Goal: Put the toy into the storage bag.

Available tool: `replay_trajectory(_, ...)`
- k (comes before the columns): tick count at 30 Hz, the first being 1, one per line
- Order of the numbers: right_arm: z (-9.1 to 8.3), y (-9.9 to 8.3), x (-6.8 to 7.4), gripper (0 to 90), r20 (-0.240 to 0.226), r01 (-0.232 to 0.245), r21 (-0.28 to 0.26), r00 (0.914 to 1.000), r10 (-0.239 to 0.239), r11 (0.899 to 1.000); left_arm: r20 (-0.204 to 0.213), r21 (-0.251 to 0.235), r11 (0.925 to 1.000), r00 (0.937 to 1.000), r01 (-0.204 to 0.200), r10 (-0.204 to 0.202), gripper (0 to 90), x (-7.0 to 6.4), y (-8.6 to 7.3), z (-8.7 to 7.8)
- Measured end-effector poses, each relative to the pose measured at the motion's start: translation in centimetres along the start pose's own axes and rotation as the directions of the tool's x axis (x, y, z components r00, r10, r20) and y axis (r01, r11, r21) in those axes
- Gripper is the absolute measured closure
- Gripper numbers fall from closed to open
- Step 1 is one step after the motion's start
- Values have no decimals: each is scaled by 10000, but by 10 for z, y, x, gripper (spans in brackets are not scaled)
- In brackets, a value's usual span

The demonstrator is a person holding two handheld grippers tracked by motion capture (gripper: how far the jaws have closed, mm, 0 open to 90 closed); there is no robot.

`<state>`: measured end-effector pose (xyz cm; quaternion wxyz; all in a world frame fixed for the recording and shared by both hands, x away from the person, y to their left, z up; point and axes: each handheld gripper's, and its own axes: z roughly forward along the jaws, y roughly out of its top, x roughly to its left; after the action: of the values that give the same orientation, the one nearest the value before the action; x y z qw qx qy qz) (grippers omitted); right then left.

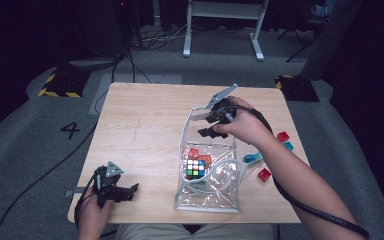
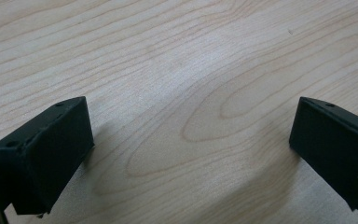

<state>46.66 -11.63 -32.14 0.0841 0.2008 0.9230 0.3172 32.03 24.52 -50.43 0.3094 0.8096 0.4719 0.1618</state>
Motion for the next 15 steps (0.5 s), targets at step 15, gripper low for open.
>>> replay_trajectory(15,-84,-51,-39,364,1275,-1624,-1076,9762,1756,9808,65,29,9999,9999,-109,109,0,1,1,1)
